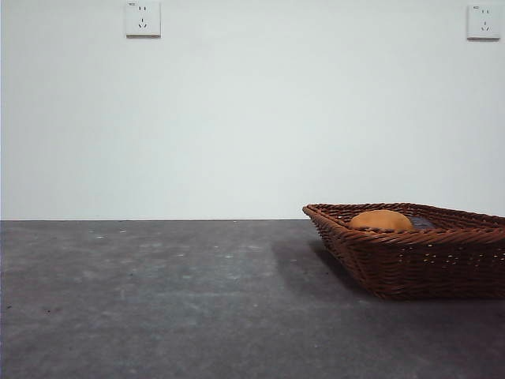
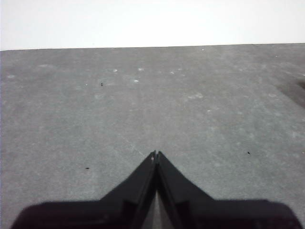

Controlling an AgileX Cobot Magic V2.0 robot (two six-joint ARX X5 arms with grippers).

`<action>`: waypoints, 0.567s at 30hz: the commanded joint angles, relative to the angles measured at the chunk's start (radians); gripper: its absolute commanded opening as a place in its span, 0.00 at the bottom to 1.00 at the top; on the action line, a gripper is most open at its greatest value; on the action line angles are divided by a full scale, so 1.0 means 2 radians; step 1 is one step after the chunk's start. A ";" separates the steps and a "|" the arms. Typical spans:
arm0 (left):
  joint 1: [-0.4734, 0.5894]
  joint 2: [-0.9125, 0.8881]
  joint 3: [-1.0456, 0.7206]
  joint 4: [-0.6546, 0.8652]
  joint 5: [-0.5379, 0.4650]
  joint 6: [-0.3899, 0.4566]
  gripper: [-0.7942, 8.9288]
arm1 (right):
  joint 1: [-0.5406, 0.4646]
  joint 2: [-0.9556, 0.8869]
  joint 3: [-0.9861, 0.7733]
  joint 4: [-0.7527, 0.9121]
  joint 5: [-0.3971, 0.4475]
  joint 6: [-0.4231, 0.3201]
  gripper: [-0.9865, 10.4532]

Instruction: Help me put the vegetables on the table into the basket

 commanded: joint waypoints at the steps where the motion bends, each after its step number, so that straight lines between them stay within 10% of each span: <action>1: 0.002 -0.001 -0.005 0.003 0.002 -0.003 0.08 | 0.001 -0.015 -0.024 0.004 -0.002 0.018 0.09; 17: 0.002 0.002 -0.005 0.003 0.002 -0.003 0.08 | 0.004 -0.026 -0.027 0.007 0.000 0.026 0.09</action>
